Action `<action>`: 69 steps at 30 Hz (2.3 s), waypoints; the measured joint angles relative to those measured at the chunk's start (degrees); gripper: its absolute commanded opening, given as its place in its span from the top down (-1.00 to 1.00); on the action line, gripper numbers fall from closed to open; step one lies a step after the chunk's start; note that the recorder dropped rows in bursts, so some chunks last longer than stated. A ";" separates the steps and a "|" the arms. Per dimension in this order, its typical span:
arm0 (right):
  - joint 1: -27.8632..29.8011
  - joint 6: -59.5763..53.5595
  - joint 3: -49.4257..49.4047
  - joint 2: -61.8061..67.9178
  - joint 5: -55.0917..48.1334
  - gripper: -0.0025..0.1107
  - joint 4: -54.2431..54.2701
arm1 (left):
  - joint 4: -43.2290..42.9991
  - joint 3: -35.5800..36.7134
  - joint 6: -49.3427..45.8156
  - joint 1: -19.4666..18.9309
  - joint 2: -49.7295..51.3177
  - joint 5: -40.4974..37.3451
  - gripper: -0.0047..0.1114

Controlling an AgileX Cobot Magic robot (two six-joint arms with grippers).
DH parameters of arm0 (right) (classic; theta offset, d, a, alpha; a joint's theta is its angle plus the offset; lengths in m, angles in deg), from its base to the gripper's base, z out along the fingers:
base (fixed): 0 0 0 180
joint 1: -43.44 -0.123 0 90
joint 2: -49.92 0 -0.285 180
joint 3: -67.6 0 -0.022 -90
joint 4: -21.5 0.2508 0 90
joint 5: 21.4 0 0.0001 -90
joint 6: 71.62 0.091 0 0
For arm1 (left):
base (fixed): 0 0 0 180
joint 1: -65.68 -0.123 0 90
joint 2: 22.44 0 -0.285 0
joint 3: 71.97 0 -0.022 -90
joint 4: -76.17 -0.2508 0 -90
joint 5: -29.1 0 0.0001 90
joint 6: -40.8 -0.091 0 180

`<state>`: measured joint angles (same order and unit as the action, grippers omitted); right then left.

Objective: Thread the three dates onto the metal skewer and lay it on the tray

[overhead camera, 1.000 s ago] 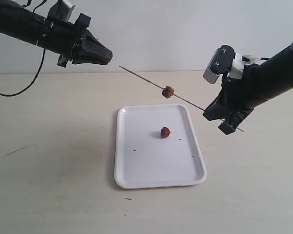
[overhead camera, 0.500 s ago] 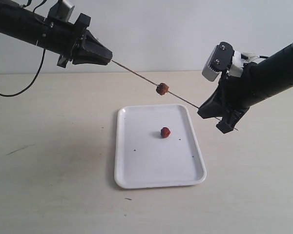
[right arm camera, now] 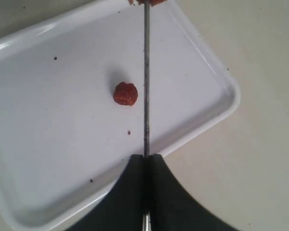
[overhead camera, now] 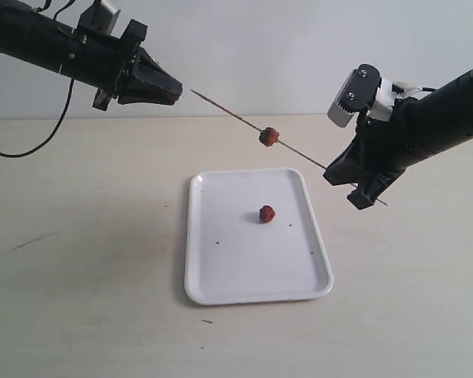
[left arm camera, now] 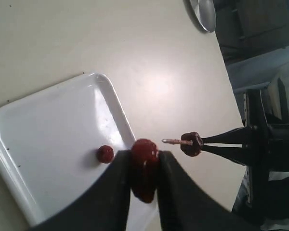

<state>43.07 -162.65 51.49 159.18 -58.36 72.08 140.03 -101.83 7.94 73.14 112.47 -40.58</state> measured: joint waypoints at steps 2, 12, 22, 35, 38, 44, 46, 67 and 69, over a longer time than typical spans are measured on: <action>0.00 0.12 0.00 0.00 0.34 0.96 0.00 | 0.12 0.00 0.23 0.54 0.00 0.00 0.57; 0.00 0.76 0.00 0.00 -0.01 0.96 -0.03 | 0.34 0.00 0.23 1.37 0.00 -0.25 0.57; 0.00 1.68 0.00 0.00 -1.16 0.96 -1.39 | 0.34 0.00 0.23 1.41 0.00 -0.25 0.57; 0.00 2.71 -0.13 0.00 -1.76 0.96 -2.85 | -0.93 0.00 0.12 1.50 0.00 -0.25 0.57; 0.00 2.71 -0.13 0.00 -1.76 0.96 -2.85 | -2.99 0.00 0.12 1.50 0.00 -0.25 0.57; 0.00 2.71 -0.13 0.00 -1.76 0.96 -2.85 | -1.82 0.00 0.12 1.50 0.00 -0.25 0.57; 0.00 2.71 -0.13 0.00 -1.76 0.96 -2.85 | -0.65 0.00 0.02 1.50 0.00 -0.25 0.57; 0.00 2.82 -0.13 0.00 -1.76 0.96 -2.85 | -0.03 0.00 -1.05 1.50 0.79 -0.15 0.57; 0.00 2.82 -0.13 0.00 -1.76 0.96 -2.85 | 0.01 0.00 -1.05 1.50 0.79 -0.15 0.57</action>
<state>43.07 -159.83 51.37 159.18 -60.12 69.23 140.05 -101.83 6.89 74.65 113.26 -40.73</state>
